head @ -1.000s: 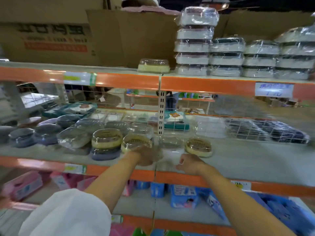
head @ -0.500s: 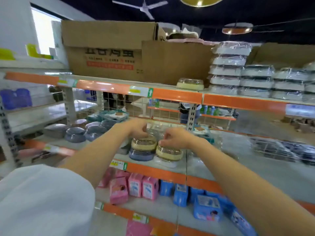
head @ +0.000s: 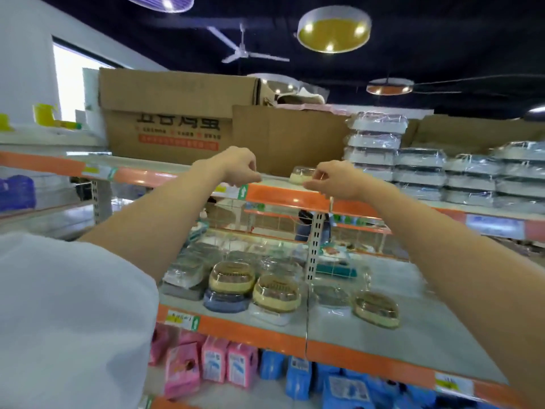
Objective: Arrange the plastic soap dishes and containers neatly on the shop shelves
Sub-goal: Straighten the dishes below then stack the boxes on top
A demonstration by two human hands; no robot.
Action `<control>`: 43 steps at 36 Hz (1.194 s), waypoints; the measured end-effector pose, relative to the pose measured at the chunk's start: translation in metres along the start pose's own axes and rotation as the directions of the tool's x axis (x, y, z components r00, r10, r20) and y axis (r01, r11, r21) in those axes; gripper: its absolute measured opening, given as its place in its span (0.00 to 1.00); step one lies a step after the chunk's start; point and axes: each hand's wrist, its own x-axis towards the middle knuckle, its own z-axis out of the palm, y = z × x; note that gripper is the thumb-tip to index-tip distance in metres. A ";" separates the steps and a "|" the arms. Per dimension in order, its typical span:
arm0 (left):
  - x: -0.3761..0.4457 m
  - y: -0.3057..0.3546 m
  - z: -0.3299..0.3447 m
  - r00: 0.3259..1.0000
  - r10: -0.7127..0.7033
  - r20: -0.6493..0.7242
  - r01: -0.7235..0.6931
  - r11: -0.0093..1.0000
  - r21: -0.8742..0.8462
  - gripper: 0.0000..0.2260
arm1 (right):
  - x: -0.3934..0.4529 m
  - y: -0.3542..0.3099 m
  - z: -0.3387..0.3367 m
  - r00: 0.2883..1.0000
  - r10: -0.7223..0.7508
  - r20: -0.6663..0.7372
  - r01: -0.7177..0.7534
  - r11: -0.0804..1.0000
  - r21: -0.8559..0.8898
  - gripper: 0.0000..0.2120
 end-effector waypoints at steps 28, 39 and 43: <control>0.231 0.146 0.051 0.985 -0.170 0.029 0.149 0.753 -0.640 0.22 | 0.079 0.251 -0.067 0.850 0.479 -0.219 -0.344 0.819 0.458 0.16; 0.294 0.154 0.049 0.952 -0.208 0.222 0.303 0.566 -0.767 0.22 | 0.131 0.264 -0.087 0.777 0.610 -0.154 -0.371 0.642 0.671 0.24; 0.301 0.156 0.051 0.939 -0.152 0.308 0.338 0.562 -0.755 0.23 | 0.145 0.258 -0.091 0.776 0.620 -0.113 -0.388 0.611 0.690 0.31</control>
